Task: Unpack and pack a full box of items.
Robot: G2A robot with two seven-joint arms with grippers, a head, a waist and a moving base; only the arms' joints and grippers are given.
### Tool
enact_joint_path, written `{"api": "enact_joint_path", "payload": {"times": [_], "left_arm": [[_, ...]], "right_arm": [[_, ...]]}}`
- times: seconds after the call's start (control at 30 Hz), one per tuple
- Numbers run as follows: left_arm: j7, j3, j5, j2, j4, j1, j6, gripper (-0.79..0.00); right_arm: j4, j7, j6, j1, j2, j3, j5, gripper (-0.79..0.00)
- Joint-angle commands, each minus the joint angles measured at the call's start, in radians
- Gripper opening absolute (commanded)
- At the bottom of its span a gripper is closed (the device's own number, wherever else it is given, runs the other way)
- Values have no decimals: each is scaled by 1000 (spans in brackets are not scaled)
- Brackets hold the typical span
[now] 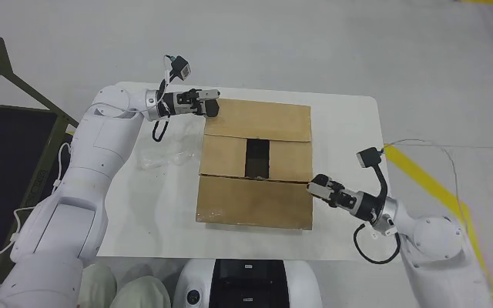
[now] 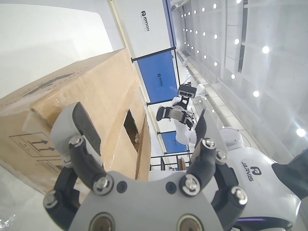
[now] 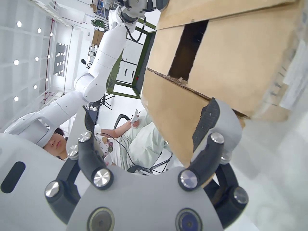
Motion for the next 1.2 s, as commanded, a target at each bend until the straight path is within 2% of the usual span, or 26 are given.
{"api": "enact_joint_path", "payload": {"times": [0.0, 0.2, 0.43, 0.5, 0.57, 0.83, 1.17], "left_arm": [[0, 0, 0, 0, 0, 0, 0, 0], [0, 0, 0, 0, 0, 0, 0, 0], [0, 0, 0, 0, 0, 0, 0, 0], [0, 0, 0, 0, 0, 0, 0, 0], [0, 0, 0, 0, 0, 0, 0, 0], [0, 0, 0, 0, 0, 0, 0, 0], [0, 0, 0, 0, 0, 0, 0, 0]], "right_arm": [[9, 2, -2, -26, 3, 22, 4, 0], [65, 3, -27, -76, 9, 35, 4, 0], [141, 18, -71, -83, 13, 2, 8, 0], [161, 29, -79, -81, 12, -17, 39, 0], [185, 71, -102, -74, 9, -50, 159, 0], [258, 125, -146, -41, 9, -88, 293, 0], [245, 172, -156, -38, 13, -80, 477, 0]]}}
